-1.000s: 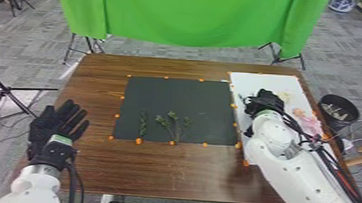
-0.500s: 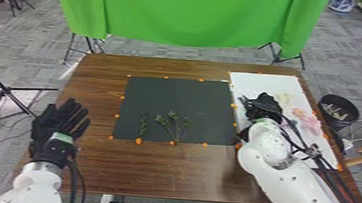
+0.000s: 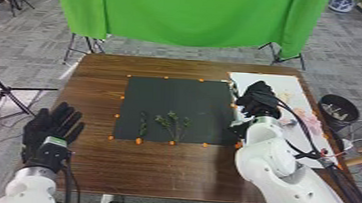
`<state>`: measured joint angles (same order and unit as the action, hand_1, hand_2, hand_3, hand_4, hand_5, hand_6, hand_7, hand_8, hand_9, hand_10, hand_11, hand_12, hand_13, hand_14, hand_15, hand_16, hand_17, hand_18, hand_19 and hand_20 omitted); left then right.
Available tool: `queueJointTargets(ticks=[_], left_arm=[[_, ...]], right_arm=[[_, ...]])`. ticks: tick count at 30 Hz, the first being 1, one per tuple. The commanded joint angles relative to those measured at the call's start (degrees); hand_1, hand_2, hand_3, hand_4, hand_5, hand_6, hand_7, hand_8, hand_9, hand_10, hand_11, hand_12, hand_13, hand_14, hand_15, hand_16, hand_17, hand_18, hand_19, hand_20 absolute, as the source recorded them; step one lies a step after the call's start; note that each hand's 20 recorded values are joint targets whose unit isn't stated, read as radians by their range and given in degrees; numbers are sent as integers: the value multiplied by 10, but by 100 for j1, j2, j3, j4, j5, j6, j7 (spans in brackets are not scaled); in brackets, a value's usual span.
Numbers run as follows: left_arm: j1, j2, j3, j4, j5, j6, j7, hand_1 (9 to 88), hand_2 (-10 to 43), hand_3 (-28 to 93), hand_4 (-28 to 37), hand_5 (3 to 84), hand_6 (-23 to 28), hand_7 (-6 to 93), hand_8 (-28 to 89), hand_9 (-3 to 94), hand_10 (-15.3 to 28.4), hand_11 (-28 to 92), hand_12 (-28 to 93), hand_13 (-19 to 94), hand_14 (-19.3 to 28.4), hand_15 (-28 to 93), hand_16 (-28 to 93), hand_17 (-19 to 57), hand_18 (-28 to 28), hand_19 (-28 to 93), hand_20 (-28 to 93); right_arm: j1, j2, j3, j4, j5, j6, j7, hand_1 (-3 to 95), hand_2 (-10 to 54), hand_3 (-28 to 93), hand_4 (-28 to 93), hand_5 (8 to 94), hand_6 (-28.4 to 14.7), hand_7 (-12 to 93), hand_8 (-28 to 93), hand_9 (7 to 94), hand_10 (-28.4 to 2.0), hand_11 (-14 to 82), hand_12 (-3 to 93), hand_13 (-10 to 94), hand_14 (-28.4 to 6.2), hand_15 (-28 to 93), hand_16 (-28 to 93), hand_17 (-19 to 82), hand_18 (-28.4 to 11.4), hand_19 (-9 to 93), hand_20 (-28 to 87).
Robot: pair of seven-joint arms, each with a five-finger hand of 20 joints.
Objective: Arrange flowers
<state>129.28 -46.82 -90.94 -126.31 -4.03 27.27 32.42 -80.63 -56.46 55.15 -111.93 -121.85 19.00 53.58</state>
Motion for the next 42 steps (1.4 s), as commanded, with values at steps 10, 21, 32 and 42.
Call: queueJointTargets(ticks=[10, 21, 32, 42], left_arm=[[-339, 447, -51, 152, 149, 382, 97, 287, 184, 732, -283, 480, 105, 222, -119, 415, 161, 266, 93, 296, 171, 471, -116, -61, 156, 444, 65], [-15, 272, -69, 41, 194, 565, 119, 287, 185, 732, -283, 483, 106, 223, -120, 417, 162, 266, 92, 297, 172, 473, -117, -61, 156, 445, 65], [-148, 313, 26, 35, 42, 597, 175, 288, 185, 733, -283, 484, 106, 226, -120, 418, 163, 269, 93, 299, 172, 476, -117, -61, 156, 445, 64], [-217, 344, -26, 129, -352, 334, 244, 292, 183, 739, -283, 487, 105, 237, -124, 422, 164, 271, 92, 303, 173, 479, -118, -57, 156, 447, 65]], right_arm=[[-702, -1610, -162, 171, 4, -498, 948, 578, -95, 752, -228, 670, -30, 496, 148, 841, -109, 180, 446, 817, -96, 593, 298, 500, -238, 932, 416], [-590, -1714, 5, 534, -296, -259, 1041, 569, -95, 762, -222, 662, -33, 515, 136, 833, -112, 205, 450, 817, -98, 605, 293, 507, -239, 932, 434], [-628, -1698, 23, 475, -329, -650, 1036, 525, -95, 722, -203, 654, -43, 511, 133, 819, -132, 212, 440, 806, -111, 610, 291, 498, -252, 932, 430], [-612, -1479, 8, 224, 250, -414, 1019, 477, -95, 726, -213, 663, -74, 394, 126, 758, -180, 299, 255, 776, -128, 596, 264, 466, -255, 932, 357]])
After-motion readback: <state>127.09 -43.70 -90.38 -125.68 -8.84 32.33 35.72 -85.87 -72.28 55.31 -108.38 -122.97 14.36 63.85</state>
